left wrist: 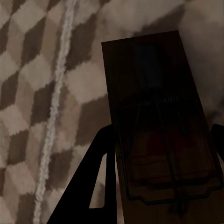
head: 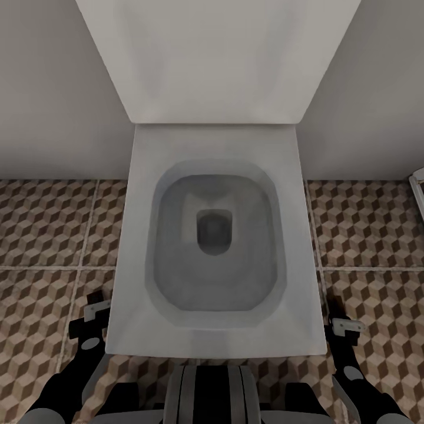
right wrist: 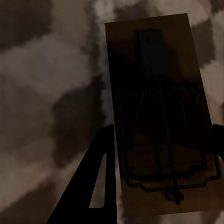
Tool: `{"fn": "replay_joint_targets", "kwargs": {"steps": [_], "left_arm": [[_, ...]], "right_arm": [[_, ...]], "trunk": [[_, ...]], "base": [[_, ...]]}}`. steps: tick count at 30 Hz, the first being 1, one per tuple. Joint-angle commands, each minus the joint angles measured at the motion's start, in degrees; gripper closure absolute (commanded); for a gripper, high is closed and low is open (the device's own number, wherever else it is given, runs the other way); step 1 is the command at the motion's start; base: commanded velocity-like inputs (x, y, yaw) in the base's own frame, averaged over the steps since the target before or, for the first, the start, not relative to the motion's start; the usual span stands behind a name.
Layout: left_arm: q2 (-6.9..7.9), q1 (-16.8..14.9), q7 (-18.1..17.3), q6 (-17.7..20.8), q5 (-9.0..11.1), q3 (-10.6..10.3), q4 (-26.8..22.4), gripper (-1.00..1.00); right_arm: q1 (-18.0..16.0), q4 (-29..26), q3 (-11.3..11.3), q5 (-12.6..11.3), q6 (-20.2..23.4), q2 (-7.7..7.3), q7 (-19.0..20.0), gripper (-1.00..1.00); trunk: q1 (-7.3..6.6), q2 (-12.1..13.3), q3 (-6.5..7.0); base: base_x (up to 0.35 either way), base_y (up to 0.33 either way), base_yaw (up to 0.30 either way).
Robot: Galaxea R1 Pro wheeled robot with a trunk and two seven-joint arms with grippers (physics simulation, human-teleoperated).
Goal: Take the four mousetraps from the cabinet in the bathroom and place them on the bathroom floor. Make sure all four end up on the same floor surface, and ensure that at least two of them are either under or directly next to the same bathroom sink.
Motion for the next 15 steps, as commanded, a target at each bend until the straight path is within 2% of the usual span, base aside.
{"fn": "replay_joint_targets", "kwargs": {"steps": [1, 15], "left_arm": [[0.09, 0.0, 0.5, 0.1, 1.4, -0.4, 0.1, 1.0], [0.02, 0.0, 0.5, 0.1, 1.4, -0.4, 0.1, 1.0]], "right_arm": [[0.0, 0.0, 0.5, -0.5, -0.2, -0.06, -0.1, 1.0], [0.0, 0.0, 0.4, -0.5, -0.2, -0.07, -0.1, 1.0]], "trunk": [[0.0, 0.0, -0.03], [0.0, 0.0, -0.03]], "base": [[0.0, 0.0, 0.0], [0.0, 0.0, 0.0]]}}
